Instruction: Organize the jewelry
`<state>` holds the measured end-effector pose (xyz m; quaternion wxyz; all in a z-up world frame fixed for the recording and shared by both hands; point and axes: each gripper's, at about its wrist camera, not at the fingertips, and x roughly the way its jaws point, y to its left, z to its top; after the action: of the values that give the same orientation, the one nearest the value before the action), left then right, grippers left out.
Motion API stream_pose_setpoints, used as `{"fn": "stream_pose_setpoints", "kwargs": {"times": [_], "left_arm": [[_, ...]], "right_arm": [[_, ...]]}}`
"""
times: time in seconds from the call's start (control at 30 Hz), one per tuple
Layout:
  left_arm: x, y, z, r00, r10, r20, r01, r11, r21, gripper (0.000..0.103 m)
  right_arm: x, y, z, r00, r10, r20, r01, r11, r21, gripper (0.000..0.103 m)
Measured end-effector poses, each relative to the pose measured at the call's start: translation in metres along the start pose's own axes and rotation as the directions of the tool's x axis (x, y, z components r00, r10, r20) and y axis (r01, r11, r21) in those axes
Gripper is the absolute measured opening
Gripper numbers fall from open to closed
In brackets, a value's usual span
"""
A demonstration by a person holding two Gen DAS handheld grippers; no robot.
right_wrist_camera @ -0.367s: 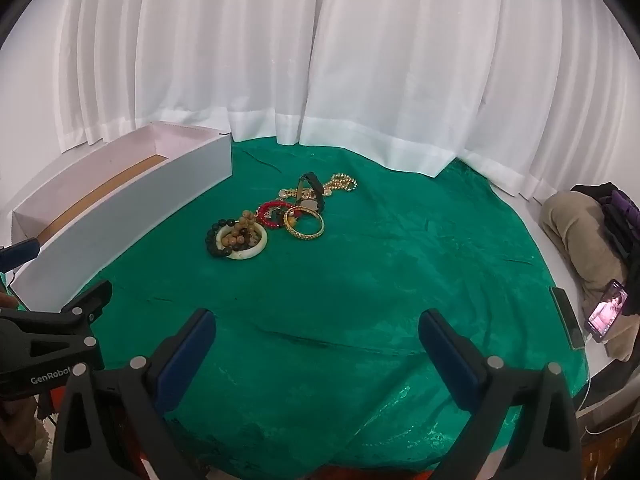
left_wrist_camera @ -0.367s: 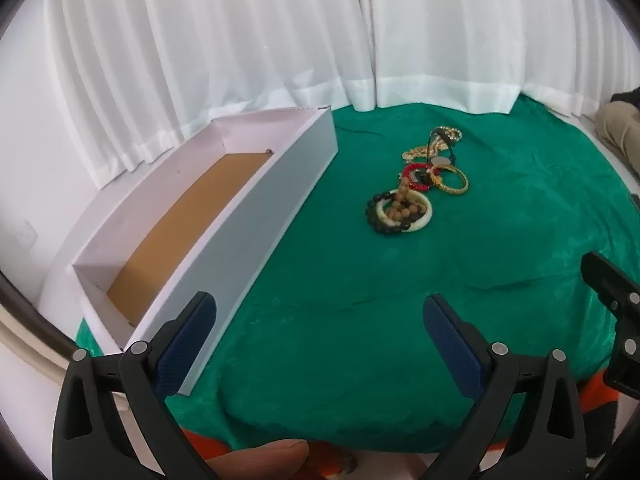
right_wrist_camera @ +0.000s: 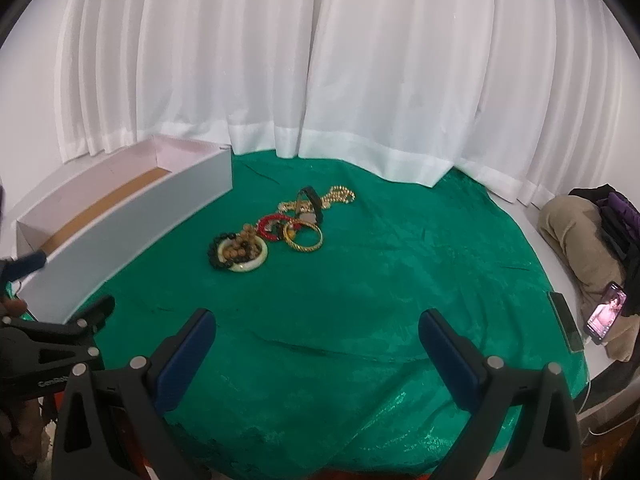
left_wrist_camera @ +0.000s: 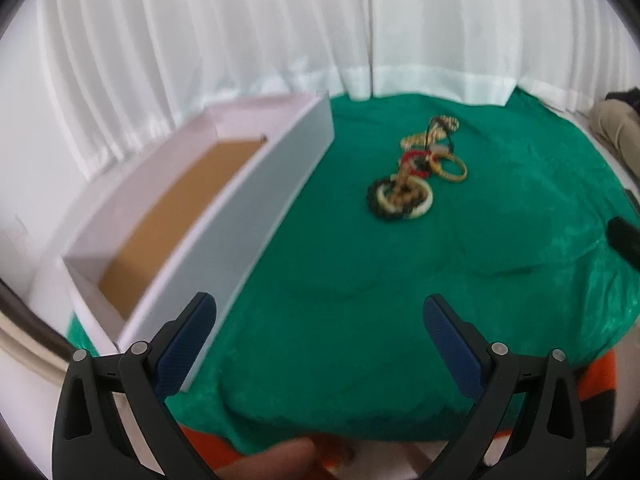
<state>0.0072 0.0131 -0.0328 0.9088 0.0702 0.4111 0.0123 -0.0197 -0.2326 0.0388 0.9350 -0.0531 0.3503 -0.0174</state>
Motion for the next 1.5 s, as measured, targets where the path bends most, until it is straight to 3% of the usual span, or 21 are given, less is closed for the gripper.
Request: {"fn": "stream_pose_setpoints", "kwargs": {"times": [0.07, 0.23, 0.37, 0.57, 0.83, 0.9, 1.0, 1.07, 1.13, 1.23, 1.3, 1.33, 1.5], "left_arm": [[0.005, 0.007, -0.004, 0.999, -0.021, -0.043, 0.019, 0.999, -0.043, 0.103], [0.000, 0.003, -0.001, 0.999, -0.033, -0.028, 0.032, 0.999, -0.036, 0.103], [-0.003, -0.006, 0.003, 0.992, -0.124, 0.001, 0.124, 0.992, -0.001, 0.103], [0.015, -0.022, 0.010, 0.968, -0.249, -0.026, 0.250, 0.967, 0.041, 0.103], [0.041, -0.027, 0.015, 0.960, -0.271, -0.068, 0.273, 0.962, 0.022, 0.103], [0.048, -0.028, 0.012, 0.946, -0.311, -0.092, 0.313, 0.950, 0.007, 0.103], [0.056, -0.029, 0.006, 0.899, -0.414, -0.140, 0.410, 0.910, -0.061, 0.102], [0.062, -0.029, 0.003, 0.879, -0.439, -0.185, 0.424, 0.898, -0.115, 0.102], [0.065, -0.031, 0.005, 0.888, -0.413, -0.203, 0.401, 0.911, -0.100, 0.102], [0.062, -0.035, 0.010, 0.942, -0.287, -0.175, 0.292, 0.957, 0.000, 0.102], [0.062, -0.034, 0.012, 0.963, -0.220, -0.157, 0.228, 0.973, 0.035, 0.102], [0.063, -0.031, 0.015, 0.961, -0.233, -0.149, 0.240, 0.970, 0.032, 0.102], [0.079, -0.020, 0.068, 0.915, -0.391, -0.098, 0.390, 0.920, -0.030, 0.102]], "right_arm": [[-0.004, 0.009, -0.002, 1.000, 0.005, 0.002, -0.005, 1.000, 0.006, 0.103], [-0.012, 0.033, -0.012, 1.000, 0.008, 0.010, -0.008, 1.000, 0.008, 0.103], [-0.012, 0.026, -0.012, 0.999, 0.026, 0.026, -0.027, 0.999, 0.034, 0.103], [0.011, 0.019, -0.014, 0.999, 0.029, -0.033, -0.026, 0.997, 0.068, 0.103], [0.035, 0.017, -0.015, 0.998, 0.009, -0.062, -0.006, 0.999, 0.045, 0.103], [0.041, 0.015, -0.017, 0.997, 0.019, -0.079, -0.015, 0.998, 0.054, 0.103], [0.048, 0.014, -0.019, 0.995, 0.029, -0.090, -0.024, 0.998, 0.063, 0.103], [0.050, 0.013, -0.020, 0.996, 0.031, -0.087, -0.025, 0.997, 0.067, 0.103], [0.051, 0.012, -0.020, 0.996, 0.035, -0.085, -0.029, 0.997, 0.071, 0.103], [0.051, 0.011, -0.021, 0.995, 0.034, -0.091, -0.028, 0.997, 0.071, 0.103], [0.053, 0.010, -0.021, 0.994, 0.039, -0.098, -0.031, 0.997, 0.075, 0.103], [0.054, 0.010, -0.022, 0.994, 0.042, -0.100, -0.034, 0.996, 0.080, 0.103], [0.057, 0.010, -0.027, 0.992, 0.058, -0.112, -0.048, 0.995, 0.087, 0.103]]}}
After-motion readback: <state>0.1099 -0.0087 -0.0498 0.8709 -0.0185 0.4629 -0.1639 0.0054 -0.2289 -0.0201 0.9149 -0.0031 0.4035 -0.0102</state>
